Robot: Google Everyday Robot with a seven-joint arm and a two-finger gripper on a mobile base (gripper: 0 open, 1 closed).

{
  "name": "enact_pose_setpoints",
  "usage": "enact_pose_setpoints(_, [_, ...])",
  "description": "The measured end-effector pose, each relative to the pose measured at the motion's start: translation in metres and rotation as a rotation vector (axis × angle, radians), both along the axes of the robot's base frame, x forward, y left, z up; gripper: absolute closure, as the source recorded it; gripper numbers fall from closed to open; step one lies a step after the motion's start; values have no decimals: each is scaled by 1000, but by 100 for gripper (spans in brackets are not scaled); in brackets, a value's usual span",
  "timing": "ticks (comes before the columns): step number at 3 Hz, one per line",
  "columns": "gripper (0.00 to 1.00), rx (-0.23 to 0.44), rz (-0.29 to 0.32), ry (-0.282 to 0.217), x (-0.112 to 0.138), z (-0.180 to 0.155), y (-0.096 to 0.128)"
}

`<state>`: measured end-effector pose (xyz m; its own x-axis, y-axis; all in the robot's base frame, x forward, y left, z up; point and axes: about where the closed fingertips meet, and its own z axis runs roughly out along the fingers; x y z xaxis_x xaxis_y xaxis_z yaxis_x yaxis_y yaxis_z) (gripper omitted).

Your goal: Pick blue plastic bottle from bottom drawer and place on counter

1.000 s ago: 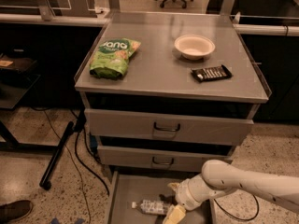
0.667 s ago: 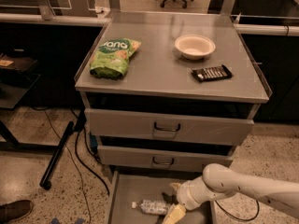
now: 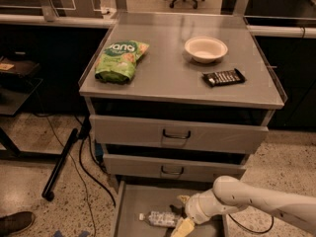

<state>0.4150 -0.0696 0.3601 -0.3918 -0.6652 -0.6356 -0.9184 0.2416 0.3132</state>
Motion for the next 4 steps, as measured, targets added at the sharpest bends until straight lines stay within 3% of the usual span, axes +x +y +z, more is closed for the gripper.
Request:
enact_pose_setpoints(2, [0,-21,-133,-115,17,-70,-6])
enact_pose_setpoints(4, [0,13,-116,-126,12,-79,5])
